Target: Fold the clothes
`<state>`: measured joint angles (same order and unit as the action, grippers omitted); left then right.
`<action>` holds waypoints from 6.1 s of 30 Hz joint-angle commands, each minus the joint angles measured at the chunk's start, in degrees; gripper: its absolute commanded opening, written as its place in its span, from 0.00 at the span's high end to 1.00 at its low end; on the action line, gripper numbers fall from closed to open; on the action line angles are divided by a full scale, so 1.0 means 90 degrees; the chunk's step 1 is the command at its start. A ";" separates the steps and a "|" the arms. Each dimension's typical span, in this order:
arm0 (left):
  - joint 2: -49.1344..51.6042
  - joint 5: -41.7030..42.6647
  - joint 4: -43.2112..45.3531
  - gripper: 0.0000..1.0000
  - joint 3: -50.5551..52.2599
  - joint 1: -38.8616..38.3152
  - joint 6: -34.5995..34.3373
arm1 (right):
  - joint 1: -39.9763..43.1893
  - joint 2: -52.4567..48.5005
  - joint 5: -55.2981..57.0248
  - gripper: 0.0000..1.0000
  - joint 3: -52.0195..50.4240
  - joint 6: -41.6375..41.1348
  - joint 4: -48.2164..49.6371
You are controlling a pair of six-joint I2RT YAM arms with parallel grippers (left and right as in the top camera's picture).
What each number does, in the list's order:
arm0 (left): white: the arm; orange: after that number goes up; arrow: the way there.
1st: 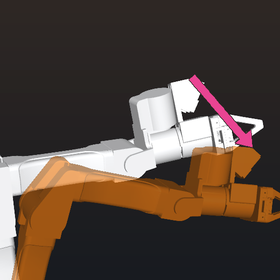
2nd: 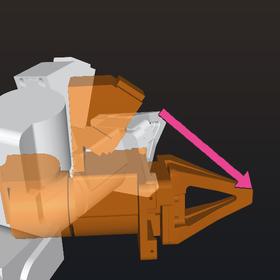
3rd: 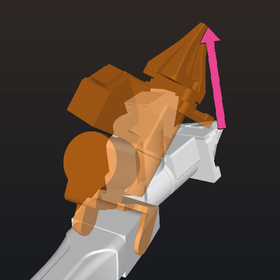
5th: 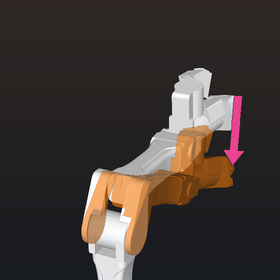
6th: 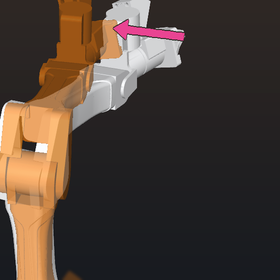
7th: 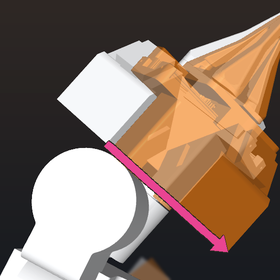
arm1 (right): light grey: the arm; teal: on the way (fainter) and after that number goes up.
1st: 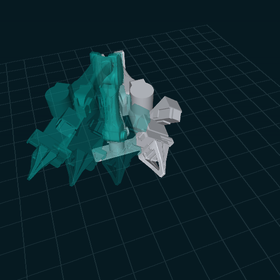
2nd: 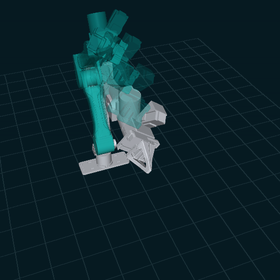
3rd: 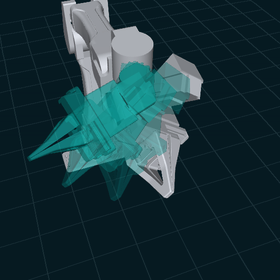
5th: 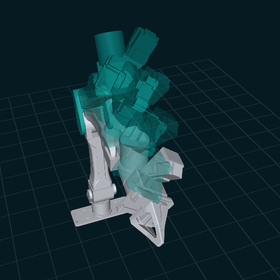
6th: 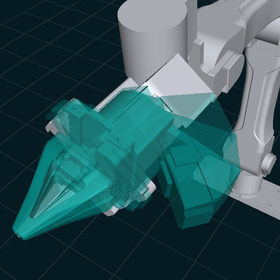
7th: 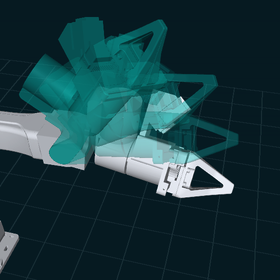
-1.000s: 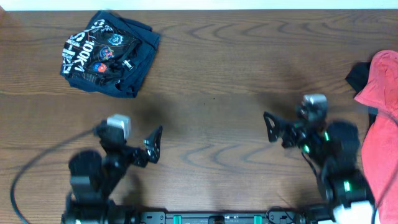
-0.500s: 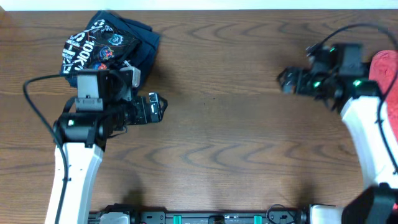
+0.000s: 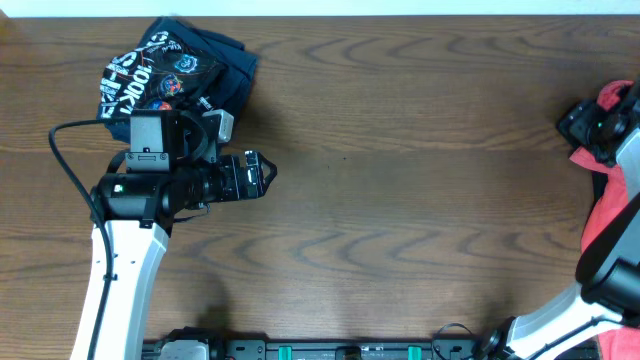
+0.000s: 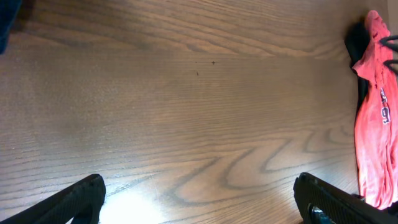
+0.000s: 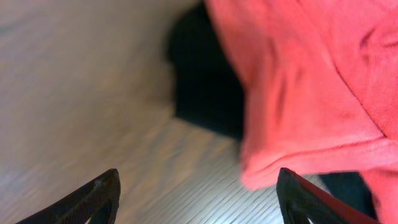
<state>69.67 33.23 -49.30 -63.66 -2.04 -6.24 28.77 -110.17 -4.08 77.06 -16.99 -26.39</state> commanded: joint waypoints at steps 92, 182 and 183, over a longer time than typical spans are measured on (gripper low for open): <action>0.2837 -0.0916 -0.1491 0.09 -0.1362 -0.2426 0.1579 | -0.4318 0.2504 -0.0653 0.39 0.0068 -0.0585 -0.2535; 0.2749 -0.3747 -0.1617 0.94 -0.1761 -0.2642 0.0969 | -0.0848 -0.0624 0.0197 0.99 -0.0206 -0.1394 0.0257; 0.2749 -0.3747 -0.1617 0.94 -0.1761 -0.2642 0.0969 | -0.0818 -0.0566 0.0087 0.99 -0.0206 -0.1389 0.0231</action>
<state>94.39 1.37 -63.64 -79.26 -26.26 2.96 20.18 -116.51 -0.78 75.42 -29.52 -23.53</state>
